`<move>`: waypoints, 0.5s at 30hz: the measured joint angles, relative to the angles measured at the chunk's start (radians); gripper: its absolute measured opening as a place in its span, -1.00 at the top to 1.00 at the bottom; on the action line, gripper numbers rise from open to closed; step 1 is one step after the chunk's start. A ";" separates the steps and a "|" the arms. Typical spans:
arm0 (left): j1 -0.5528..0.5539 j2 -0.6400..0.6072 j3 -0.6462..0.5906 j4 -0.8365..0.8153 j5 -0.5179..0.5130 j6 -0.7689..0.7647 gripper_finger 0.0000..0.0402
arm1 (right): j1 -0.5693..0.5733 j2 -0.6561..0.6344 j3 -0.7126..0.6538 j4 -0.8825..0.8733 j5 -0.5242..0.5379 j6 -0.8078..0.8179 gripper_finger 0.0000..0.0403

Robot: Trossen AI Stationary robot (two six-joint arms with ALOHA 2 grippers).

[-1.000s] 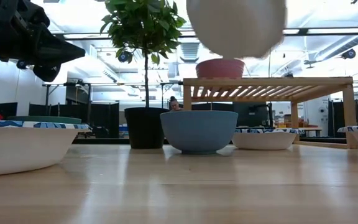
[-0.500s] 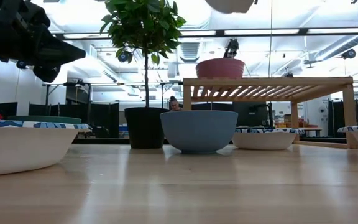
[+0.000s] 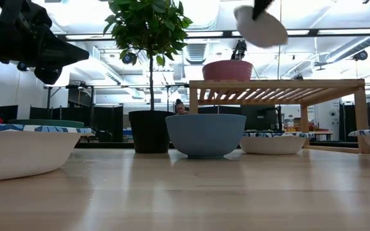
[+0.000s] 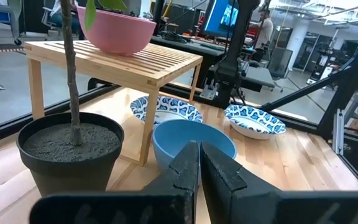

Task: Place and stack bowls onto a shelf
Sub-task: Put the white patterned bowl on the shelf

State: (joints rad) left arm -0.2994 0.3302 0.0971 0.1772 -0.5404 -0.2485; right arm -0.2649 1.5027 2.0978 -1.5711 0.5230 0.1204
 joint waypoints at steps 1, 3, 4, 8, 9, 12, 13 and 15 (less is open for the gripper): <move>0.000 -0.001 0.000 0.001 0.000 0.000 1.00 | -0.033 -0.014 -0.030 0.000 -0.014 0.000 0.81; 0.000 0.000 0.000 0.003 0.000 0.000 1.00 | -0.093 -0.041 -0.095 0.000 -0.028 -0.002 0.81; 0.000 0.000 0.000 0.003 0.000 0.000 1.00 | -0.119 -0.055 -0.128 0.000 -0.031 -0.005 0.81; 0.000 -0.001 0.000 0.003 0.000 0.000 1.00 | -0.193 -0.111 -0.265 -0.001 -0.088 0.002 0.81; 0.000 -0.001 0.000 0.003 -0.001 0.000 1.00 | -0.207 -0.125 -0.299 0.000 -0.109 0.009 0.81; 0.000 -0.001 0.000 0.003 -0.001 0.000 1.00 | -0.221 -0.156 -0.393 -0.001 -0.160 0.034 0.81; 0.000 -0.001 0.000 0.003 -0.002 0.001 1.00 | -0.220 -0.164 -0.423 -0.001 -0.167 0.041 0.81; 0.000 -0.001 0.000 0.002 -0.002 0.003 1.00 | -0.220 -0.172 -0.469 0.000 -0.172 0.045 0.81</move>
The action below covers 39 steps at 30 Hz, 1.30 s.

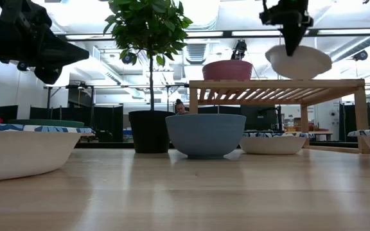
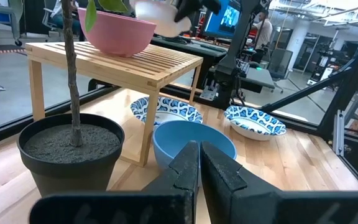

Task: Place and stack bowls onto a shelf
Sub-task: Put the white patterned bowl on the shelf

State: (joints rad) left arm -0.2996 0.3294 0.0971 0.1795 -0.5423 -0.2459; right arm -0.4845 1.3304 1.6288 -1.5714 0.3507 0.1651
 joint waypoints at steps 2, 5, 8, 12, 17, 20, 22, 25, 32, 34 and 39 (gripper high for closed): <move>0.000 0.000 0.000 0.000 0.000 0.000 1.00 | 0.000 -0.003 -0.037 0.000 -0.016 0.004 0.81; 0.000 0.000 0.000 0.000 -0.001 0.001 1.00 | -0.001 0.007 -0.069 0.000 -0.035 0.010 0.81; 0.000 0.000 0.000 0.000 -0.001 0.001 1.00 | 0.000 0.020 -0.086 0.001 -0.037 0.008 0.81; 0.000 0.000 0.000 0.000 -0.001 0.001 1.00 | 0.000 0.038 -0.089 0.007 -0.049 0.009 0.81; 0.000 0.000 0.000 -0.001 -0.002 0.001 1.00 | 0.000 0.054 -0.088 0.041 -0.103 0.009 0.81; 0.000 0.000 0.000 -0.001 -0.002 0.001 1.00 | 0.000 0.059 -0.087 0.058 -0.113 0.025 0.80; 0.000 0.000 0.000 -0.001 -0.002 0.001 1.00 | 0.000 0.062 -0.087 0.075 -0.118 0.026 0.77; 0.000 0.000 0.000 -0.001 -0.002 0.001 1.00 | 0.000 0.065 -0.087 0.085 -0.123 0.041 0.66; 0.000 0.000 0.000 -0.001 -0.002 0.001 1.00 | 0.000 0.065 -0.087 0.089 -0.124 0.092 0.36; 0.000 0.000 0.000 -0.001 -0.002 0.001 1.00 | 0.000 0.065 -0.076 0.088 -0.145 0.127 0.30; 0.000 0.000 0.000 -0.001 0.001 -0.067 1.00 | 0.019 0.052 -0.031 0.090 -0.176 0.185 0.23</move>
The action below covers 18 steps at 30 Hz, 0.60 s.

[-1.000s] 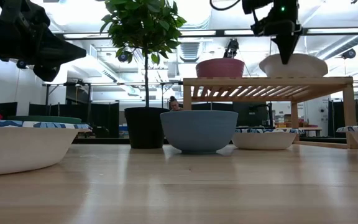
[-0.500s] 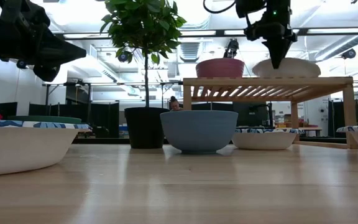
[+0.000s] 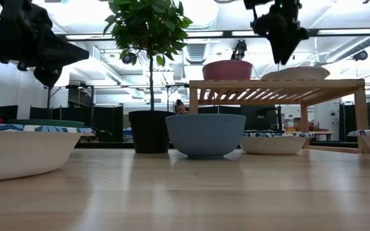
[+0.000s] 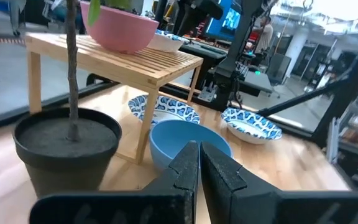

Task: Place and stack bowls onto a shelf
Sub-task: Put the white patterned bowl on the shelf, then stack the green bowl on top of the pink bowl on the shelf

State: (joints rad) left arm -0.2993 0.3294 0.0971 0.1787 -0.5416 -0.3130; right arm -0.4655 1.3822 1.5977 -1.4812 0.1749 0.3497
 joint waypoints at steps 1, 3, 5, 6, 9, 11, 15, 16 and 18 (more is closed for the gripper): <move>0.000 0.001 0.000 0.000 0.007 -0.022 1.00 | 0.010 -0.006 0.009 -0.001 0.000 0.006 0.23; -0.001 0.003 0.000 -0.001 0.053 -0.072 1.00 | 0.037 -0.024 0.022 0.007 0.001 0.019 0.23; -0.001 0.003 0.000 -0.002 0.125 -0.128 1.00 | 0.080 -0.050 0.022 0.034 0.012 0.028 0.25; -0.001 0.003 0.000 -0.001 0.156 -0.163 1.00 | 0.110 -0.066 0.015 0.064 0.025 0.032 0.26; -0.001 0.004 0.000 0.003 0.248 -0.270 1.00 | 0.219 -0.123 -0.015 0.168 0.069 0.033 0.31; -0.001 0.010 0.000 0.006 0.297 -0.333 1.00 | 0.302 -0.164 -0.048 0.258 0.092 0.033 0.35; -0.002 0.034 0.004 0.017 0.324 -0.414 1.00 | 0.493 -0.245 -0.159 0.463 0.164 0.032 0.40; -0.002 0.045 0.005 0.029 0.324 -0.424 1.00 | 0.543 -0.262 -0.195 0.516 0.187 0.025 0.42; -0.002 0.069 0.006 0.069 0.324 -0.438 1.00 | 0.638 -0.293 -0.266 0.616 0.231 0.007 0.44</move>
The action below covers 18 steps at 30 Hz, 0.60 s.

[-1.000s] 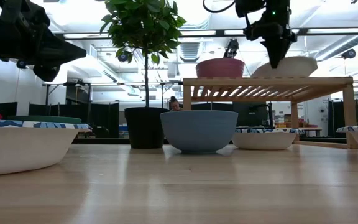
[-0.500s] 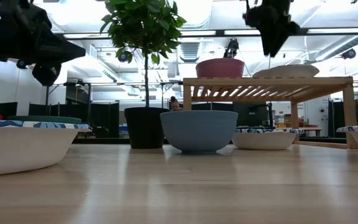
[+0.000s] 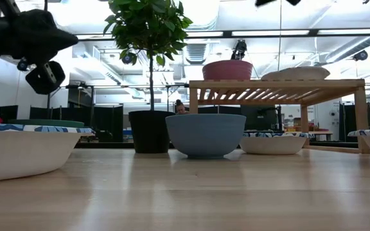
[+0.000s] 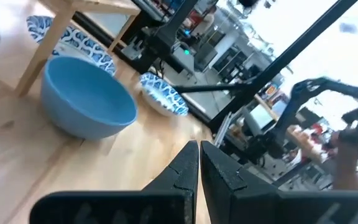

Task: Place and stack bowls onto a shelf
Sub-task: Stack the green bowl on top of the pink bowl on the shelf

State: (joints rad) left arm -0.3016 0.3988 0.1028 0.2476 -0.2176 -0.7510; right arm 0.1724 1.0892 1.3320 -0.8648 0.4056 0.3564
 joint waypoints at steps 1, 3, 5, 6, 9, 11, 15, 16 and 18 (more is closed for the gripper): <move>0.000 0.014 0.000 0.028 0.000 -0.002 1.00 | 0.043 -0.014 -0.036 0.050 0.024 -0.009 0.46; 0.000 0.042 0.001 0.093 0.000 -0.003 1.00 | 0.120 -0.036 -0.101 0.140 0.075 -0.028 0.48; 0.000 0.069 0.001 0.154 0.000 -0.003 1.00 | 0.180 -0.055 -0.158 0.206 0.119 -0.040 0.51; 0.000 0.080 0.001 0.175 0.000 -0.003 1.00 | 0.203 -0.063 -0.183 0.234 0.135 -0.048 0.52; 0.000 0.106 0.002 0.188 0.000 -0.016 1.00 | 0.248 -0.090 -0.264 0.322 0.144 -0.086 0.57; 0.001 0.114 0.002 0.172 -0.001 -0.047 1.00 | 0.268 -0.108 -0.324 0.393 0.144 -0.115 0.60; 0.007 0.134 0.020 0.120 -0.030 -0.147 1.00 | 0.288 -0.150 -0.456 0.565 0.138 -0.188 0.65; 0.007 0.145 0.038 0.101 -0.037 -0.161 1.00 | 0.289 -0.161 -0.488 0.612 0.130 -0.203 0.65; 0.007 0.171 0.085 0.076 -0.046 -0.156 1.00 | 0.290 -0.181 -0.550 0.696 0.099 -0.244 0.66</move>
State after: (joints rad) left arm -0.2947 0.5701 0.1878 0.3240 -0.2634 -0.9070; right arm 0.4629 0.9086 0.7817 -0.1688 0.5046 0.1122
